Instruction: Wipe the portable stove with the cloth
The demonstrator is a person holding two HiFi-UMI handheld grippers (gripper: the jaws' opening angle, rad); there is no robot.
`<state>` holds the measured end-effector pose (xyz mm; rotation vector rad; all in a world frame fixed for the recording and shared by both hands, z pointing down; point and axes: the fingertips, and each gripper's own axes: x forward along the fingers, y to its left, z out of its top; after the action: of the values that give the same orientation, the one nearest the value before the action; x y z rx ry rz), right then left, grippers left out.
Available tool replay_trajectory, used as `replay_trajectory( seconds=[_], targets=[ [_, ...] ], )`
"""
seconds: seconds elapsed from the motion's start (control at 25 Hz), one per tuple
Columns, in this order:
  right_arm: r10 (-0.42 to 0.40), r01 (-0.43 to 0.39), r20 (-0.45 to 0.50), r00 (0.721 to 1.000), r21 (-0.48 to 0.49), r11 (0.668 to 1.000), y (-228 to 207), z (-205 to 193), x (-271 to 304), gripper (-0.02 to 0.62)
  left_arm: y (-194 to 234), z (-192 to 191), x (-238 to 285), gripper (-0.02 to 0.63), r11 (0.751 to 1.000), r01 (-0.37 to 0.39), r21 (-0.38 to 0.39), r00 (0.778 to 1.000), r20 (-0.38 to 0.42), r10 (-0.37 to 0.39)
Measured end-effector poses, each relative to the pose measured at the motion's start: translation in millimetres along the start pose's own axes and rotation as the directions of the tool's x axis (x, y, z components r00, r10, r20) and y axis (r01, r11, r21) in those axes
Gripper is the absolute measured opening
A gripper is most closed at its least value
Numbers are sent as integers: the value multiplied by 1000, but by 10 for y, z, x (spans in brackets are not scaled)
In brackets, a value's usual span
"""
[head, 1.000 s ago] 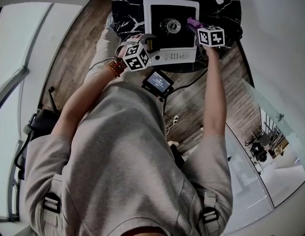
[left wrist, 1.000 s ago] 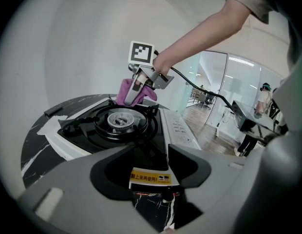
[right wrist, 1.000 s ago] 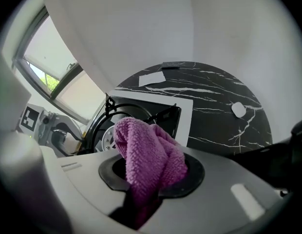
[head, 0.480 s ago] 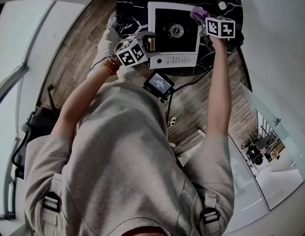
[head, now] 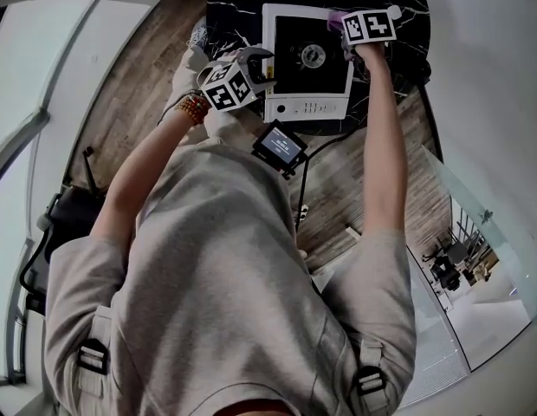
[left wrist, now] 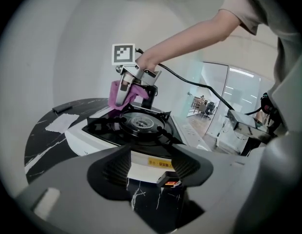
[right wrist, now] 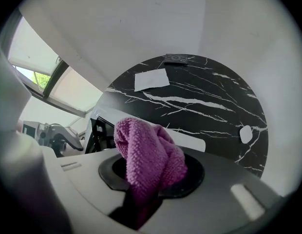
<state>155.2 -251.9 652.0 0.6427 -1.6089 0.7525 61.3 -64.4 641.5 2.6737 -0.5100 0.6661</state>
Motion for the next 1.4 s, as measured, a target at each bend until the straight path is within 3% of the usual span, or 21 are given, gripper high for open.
replay_trajectory(
  seconds=[0.24, 0.68, 1.24, 1.4],
  targets=[
    [-17, 17, 2, 1000, -27, 999, 80, -11, 12, 129, 2, -5, 5, 244, 1000, -10, 4, 1000, -10, 10],
    [23, -21, 28, 999, -64, 998, 447, 106, 103, 127, 45, -45, 3, 221, 1000, -27, -12, 1000, -2, 27],
    [133, -133, -7, 991, -101, 986, 838, 242, 196, 126, 64, -40, 2, 210, 1000, -19, -1, 999, -37, 19],
    [174, -174, 10, 985, -61, 983, 897, 272, 212, 126, 65, -34, 18, 210, 1000, -11, -2, 999, -36, 11]
  ],
)
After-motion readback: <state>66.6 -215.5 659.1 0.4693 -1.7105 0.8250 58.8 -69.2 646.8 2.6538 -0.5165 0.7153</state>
